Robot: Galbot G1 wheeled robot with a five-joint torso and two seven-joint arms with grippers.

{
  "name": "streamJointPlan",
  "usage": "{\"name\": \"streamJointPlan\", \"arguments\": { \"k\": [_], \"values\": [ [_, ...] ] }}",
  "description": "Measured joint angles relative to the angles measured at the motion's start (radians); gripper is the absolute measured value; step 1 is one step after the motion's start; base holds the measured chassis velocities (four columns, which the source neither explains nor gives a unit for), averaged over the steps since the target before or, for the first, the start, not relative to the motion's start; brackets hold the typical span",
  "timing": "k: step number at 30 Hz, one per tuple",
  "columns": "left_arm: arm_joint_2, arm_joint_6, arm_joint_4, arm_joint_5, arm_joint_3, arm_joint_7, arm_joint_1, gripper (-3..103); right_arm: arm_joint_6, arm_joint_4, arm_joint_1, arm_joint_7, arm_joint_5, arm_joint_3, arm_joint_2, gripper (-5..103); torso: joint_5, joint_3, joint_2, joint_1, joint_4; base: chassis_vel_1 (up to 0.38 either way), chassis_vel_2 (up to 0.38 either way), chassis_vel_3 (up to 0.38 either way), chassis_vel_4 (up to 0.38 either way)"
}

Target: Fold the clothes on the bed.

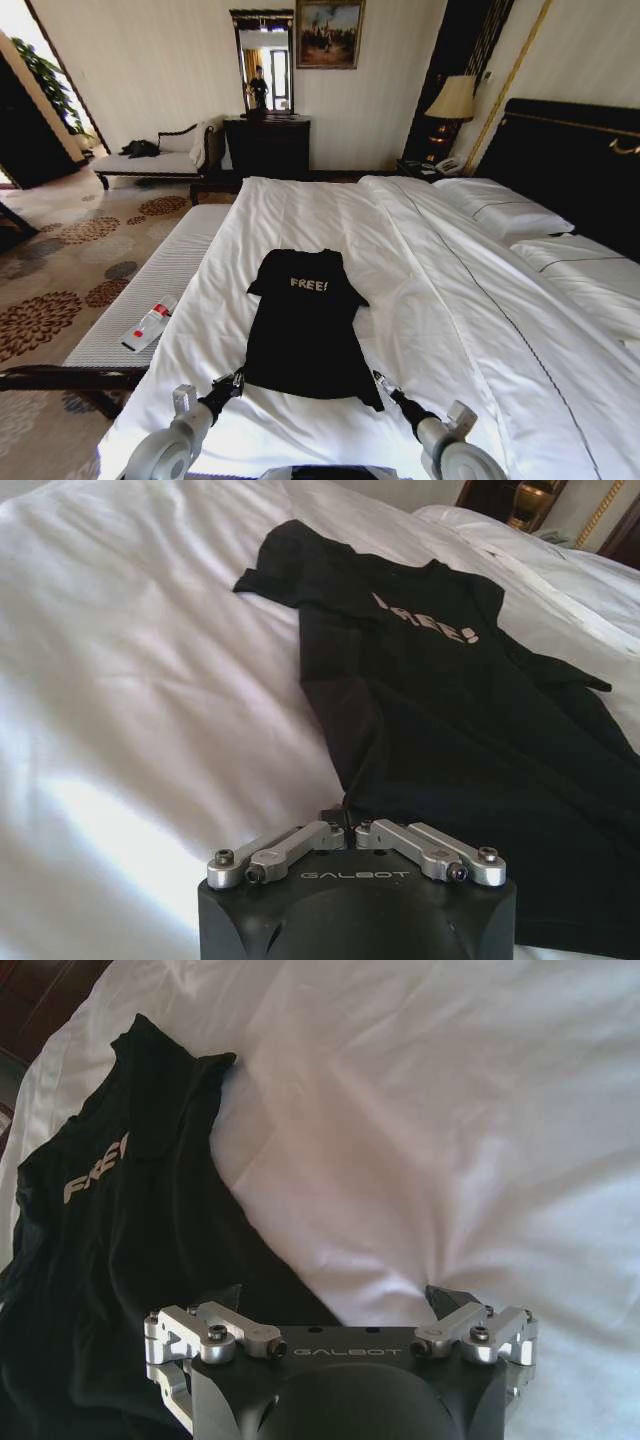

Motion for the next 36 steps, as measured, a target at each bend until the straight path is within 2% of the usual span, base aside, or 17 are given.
{"name": "streamJointPlan", "arguments": {
  "k": [8, 16, 23, 26, 28, 29, 30, 32, 35, 36],
  "values": [
    [0.019, 0.0, -0.017, -0.059, -0.105, 0.0, 0.047, 0, -0.019, 0.011, -0.002, 0.016, 0.046, -0.026, 0.036, 100, 0.0001, 0.0, 0.0, 0.0, 0.0001, 0.0, 0.0, 0.0, 0.0],
    [0.034, 0.001, -0.02, -0.101, -0.19, 0.003, 0.076, 0, -0.023, 0.0, 0.012, 0.026, 0.066, -0.038, 0.044, 100, 0.0001, 0.0, 0.0, 0.0, 0.0001, 0.0, 0.0, 0.0, 0.0],
    [0.02, 0.0, -0.021, -0.093, -0.179, 0.004, 0.081, 0, -0.024, -0.014, 0.013, 0.03, 0.054, -0.056, 0.047, 103, 0.0001, 0.0, 0.0, 0.0, 0.0001, 0.0, 0.0, 0.0, 0.0],
    [0.004, -0.001, -0.021, -0.074, -0.148, 0.001, 0.073, 0, -0.03, -0.016, 0.007, 0.031, 0.05, -0.063, 0.048, 90, 0.0, 0.0, 0.0, 0.0, 0.0001, 0.0, 0.0, 0.0, 0.0],
    [0.003, -0.001, -0.021, -0.071, -0.145, 0.001, 0.072, 0, -0.03, -0.016, 0.005, 0.03, 0.047, -0.065, 0.048, 90, 0.0001, 0.0, 0.0, 0.0, 0.0, 0.0, 0.0, 0.0, 0.0],
    [-0.001, -0.002, -0.021, -0.067, -0.139, 0.0, 0.071, 0, -0.031, -0.018, 0.003, 0.028, 0.042, -0.069, 0.05, 85, 0.0001, 0.0, 0.0, 0.0, 0.0, 0.0, 0.0, 0.0, 0.0],
    [-0.004, -0.002, -0.021, -0.065, -0.135, 0.0, 0.07, 0, -0.031, -0.024, 0.005, 0.028, 0.038, -0.073, 0.053, 74, 0.0, 0.0, 0.0, 0.0, 0.0001, 0.0, 0.0, 0.0, 0.0],
    [-0.005, -0.002, -0.021, -0.063, -0.133, -0.001, 0.069, 0, -0.031, -0.028, 0.007, 0.028, 0.037, -0.075, 0.055, 74, 0.0001, 0.0, 0.0, 0.0, 0.0, 0.0, 0.0, 0.0, 0.0],
    [-0.008, -0.002, -0.023, -0.058, -0.128, -0.001, 0.07, 0, -0.031, -0.032, 0.009, 0.028, 0.032, -0.084, 0.06, 58, 0.0001, 0.0, 0.0, 0.0, 0.0, 0.0, 0.0, 0.0, 0.0],
    [-0.008, -0.002, -0.023, -0.058, -0.128, -0.001, 0.07, 0, -0.031, -0.032, 0.009, 0.028, 0.032, -0.084, 0.06, 58, 0.0001, 0.0, 0.0, 0.0, 0.0, 0.0, 0.0, 0.0, 0.0]
  ]
}}
